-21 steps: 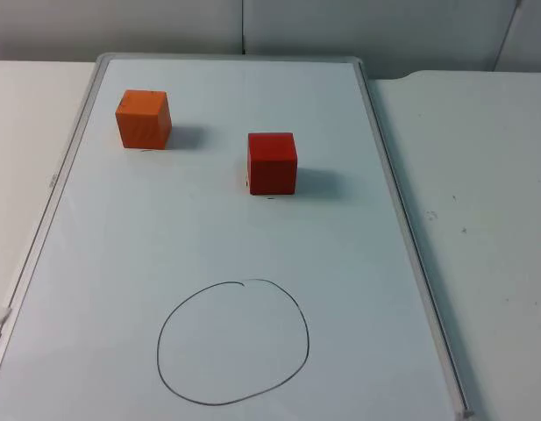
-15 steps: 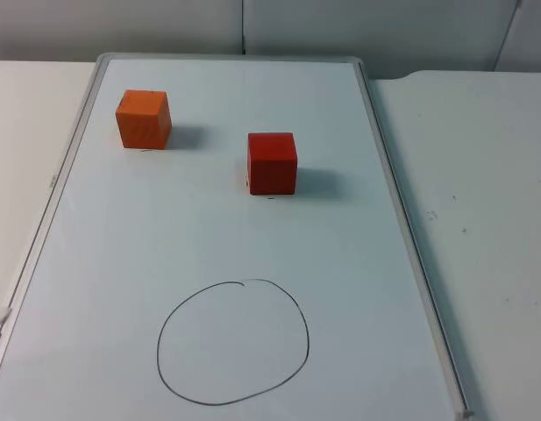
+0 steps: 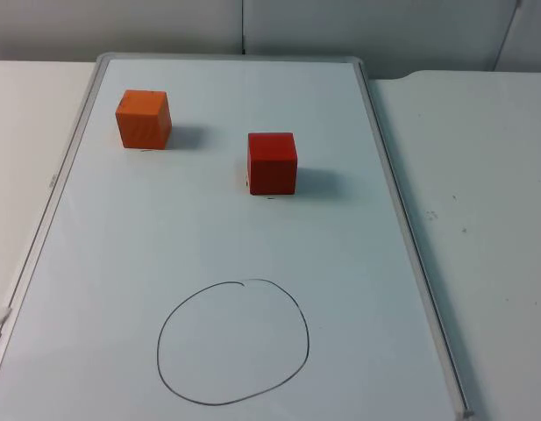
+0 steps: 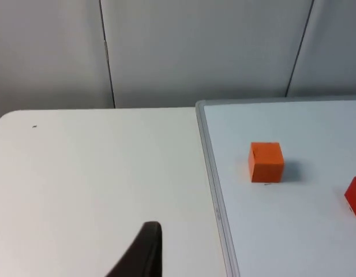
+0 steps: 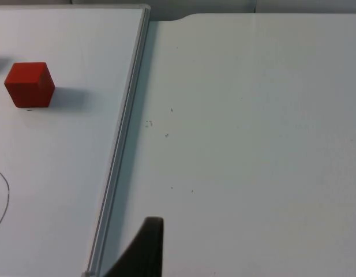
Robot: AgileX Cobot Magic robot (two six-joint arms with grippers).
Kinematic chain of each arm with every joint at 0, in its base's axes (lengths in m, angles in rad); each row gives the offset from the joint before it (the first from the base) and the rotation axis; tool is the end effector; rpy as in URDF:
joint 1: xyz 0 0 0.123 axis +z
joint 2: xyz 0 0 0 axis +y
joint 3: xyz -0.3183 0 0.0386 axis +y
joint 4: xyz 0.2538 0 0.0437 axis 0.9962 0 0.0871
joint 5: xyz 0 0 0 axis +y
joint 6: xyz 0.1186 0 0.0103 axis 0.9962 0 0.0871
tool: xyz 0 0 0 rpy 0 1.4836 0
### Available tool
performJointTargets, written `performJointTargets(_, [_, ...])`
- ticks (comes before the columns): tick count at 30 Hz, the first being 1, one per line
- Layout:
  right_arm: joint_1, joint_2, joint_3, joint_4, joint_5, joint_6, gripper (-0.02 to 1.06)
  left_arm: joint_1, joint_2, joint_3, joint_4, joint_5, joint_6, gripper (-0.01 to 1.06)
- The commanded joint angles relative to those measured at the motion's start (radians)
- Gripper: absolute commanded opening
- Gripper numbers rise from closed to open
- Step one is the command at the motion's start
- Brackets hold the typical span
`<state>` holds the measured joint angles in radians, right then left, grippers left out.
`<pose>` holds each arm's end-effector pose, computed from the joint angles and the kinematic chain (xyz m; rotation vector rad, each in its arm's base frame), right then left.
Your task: Pick up one cube with the left hand and another cube with the right hand. First place the cube in the right hand at the target position, then stack the cube in the left hand on top.
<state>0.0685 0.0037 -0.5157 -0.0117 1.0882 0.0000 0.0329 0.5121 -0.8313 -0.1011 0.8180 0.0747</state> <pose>-0.0131 -0.0021 0.2692 -0.0697 2.0587 0.0283 0.0779 -0.0062 0.3865 0.0207 1.9789 -0.0480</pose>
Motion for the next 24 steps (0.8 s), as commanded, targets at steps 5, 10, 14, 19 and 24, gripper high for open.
performJointTargets(5, [-0.008, -0.004, 0.007, -0.005, -0.01, 0.0, 1.05, -0.006, 0.273, -0.196, -0.025, -0.093, 0.08, 1.05])
performJointTargets(10, [-0.008, -0.004, 0.007, -0.005, -0.01, 0.0, 1.05, -0.006, 0.442, -0.349, -0.027, -0.093, 0.101, 1.05])
performJointTargets(14, [-0.008, -0.004, 0.007, -0.005, -0.01, 0.0, 1.05, -0.006, 0.555, -0.446, -0.029, -0.093, 0.106, 1.05])
performJointTargets(19, [-0.008, -0.004, 0.007, -0.005, -0.01, 0.0, 1.05, -0.006, 0.707, -0.565, -0.076, -0.094, 0.137, 1.05])
performJointTargets(24, [-0.008, -0.004, 0.007, -0.005, -0.01, 0.0, 1.05, -0.006, 0.839, -0.65, -0.169, -0.099, 0.211, 1.05])
